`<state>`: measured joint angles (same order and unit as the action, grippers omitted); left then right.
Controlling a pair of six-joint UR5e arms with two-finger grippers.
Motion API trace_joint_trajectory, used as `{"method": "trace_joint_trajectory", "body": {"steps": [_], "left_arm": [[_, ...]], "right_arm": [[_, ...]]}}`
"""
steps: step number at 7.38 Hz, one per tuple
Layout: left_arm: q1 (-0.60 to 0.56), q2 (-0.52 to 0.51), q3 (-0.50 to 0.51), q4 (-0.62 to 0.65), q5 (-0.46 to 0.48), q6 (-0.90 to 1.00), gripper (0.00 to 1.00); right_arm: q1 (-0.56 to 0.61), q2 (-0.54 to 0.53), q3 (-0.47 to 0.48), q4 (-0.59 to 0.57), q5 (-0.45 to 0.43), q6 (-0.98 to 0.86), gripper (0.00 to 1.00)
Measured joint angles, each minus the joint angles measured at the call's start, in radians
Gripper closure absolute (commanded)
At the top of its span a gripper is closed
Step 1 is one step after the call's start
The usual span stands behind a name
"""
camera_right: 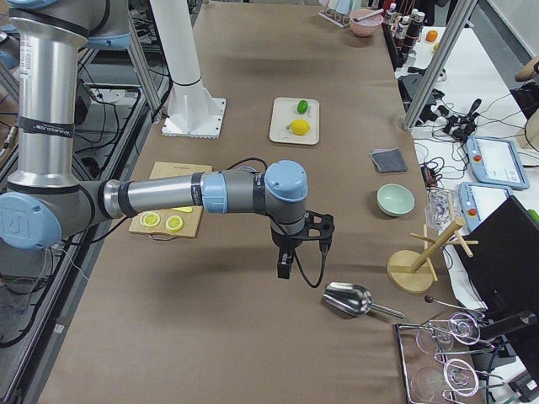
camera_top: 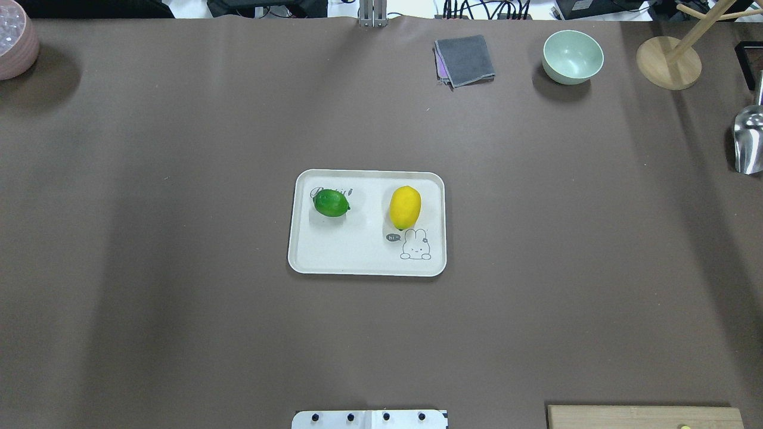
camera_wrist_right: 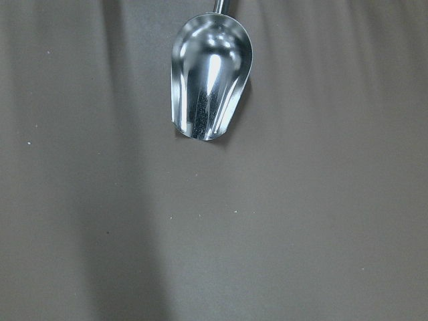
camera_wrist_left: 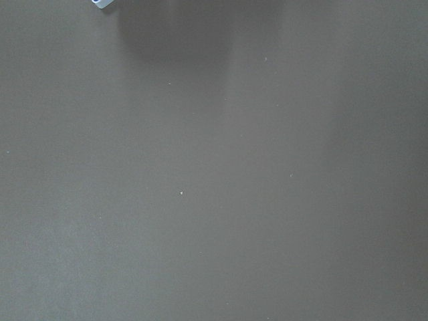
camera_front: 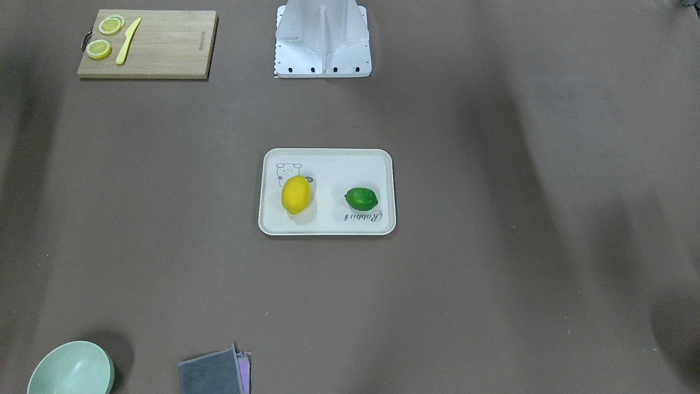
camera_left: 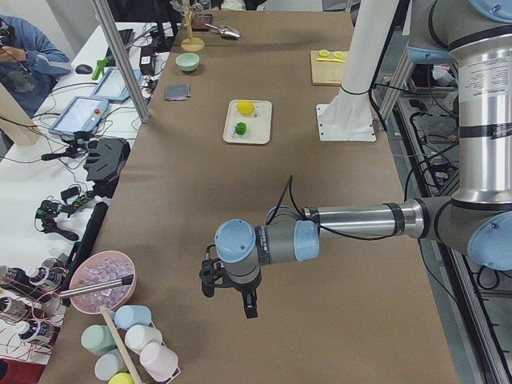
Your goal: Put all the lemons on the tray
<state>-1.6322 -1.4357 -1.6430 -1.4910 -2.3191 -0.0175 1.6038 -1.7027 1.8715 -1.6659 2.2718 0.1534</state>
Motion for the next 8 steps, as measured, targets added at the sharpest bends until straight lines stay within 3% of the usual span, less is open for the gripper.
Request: {"method": "trace_joint_trajectory", "body": {"steps": [8], "left_arm": [[0.000,0.008,-0.011,0.001,0.000,0.001,0.02]], "right_arm": [[0.000,0.001,0.000,0.000,0.001,0.000,0.00]]}}
